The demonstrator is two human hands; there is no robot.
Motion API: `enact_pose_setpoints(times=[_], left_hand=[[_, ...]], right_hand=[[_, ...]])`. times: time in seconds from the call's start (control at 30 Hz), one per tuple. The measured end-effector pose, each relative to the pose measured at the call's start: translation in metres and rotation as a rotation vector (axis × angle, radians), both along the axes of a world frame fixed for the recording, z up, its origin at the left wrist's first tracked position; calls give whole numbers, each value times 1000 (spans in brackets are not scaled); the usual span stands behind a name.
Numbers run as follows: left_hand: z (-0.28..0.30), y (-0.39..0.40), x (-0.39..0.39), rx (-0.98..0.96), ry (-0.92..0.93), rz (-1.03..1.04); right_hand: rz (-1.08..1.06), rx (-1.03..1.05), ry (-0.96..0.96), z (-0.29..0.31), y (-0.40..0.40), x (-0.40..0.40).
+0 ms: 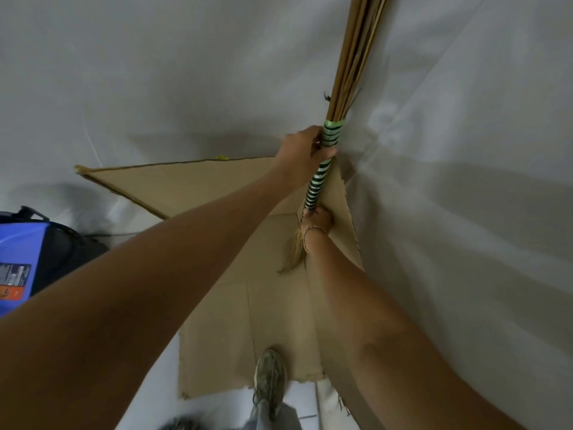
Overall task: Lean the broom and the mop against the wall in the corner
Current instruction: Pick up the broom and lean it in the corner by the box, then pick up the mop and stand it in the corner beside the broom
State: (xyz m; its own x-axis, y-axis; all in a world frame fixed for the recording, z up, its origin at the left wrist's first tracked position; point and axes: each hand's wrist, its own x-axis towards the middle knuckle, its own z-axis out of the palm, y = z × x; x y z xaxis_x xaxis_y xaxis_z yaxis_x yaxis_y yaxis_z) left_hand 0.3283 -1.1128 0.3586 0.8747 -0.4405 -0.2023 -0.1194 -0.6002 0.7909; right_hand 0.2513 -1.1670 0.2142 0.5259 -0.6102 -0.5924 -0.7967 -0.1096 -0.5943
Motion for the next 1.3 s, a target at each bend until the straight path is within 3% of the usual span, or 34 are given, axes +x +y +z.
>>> enact_pose_setpoints(times=[0.27, 0.43, 0.67, 1.0, 1.3], left_hand=[[17, 40, -45, 311, 62, -187], [58, 115, -115, 531, 112, -269], [146, 260, -280, 597, 29, -316], [212, 419, -538, 640, -71, -320], [233, 540, -674, 651, -65, -199]], right_hand=[[26, -25, -65, 56, 18, -32], [204, -83, -179, 124, 59, -112], [739, -318, -79, 221, 155, -281], [956, -464, 58, 320, 325, -531], [1009, -526, -20, 371, 417, -641]])
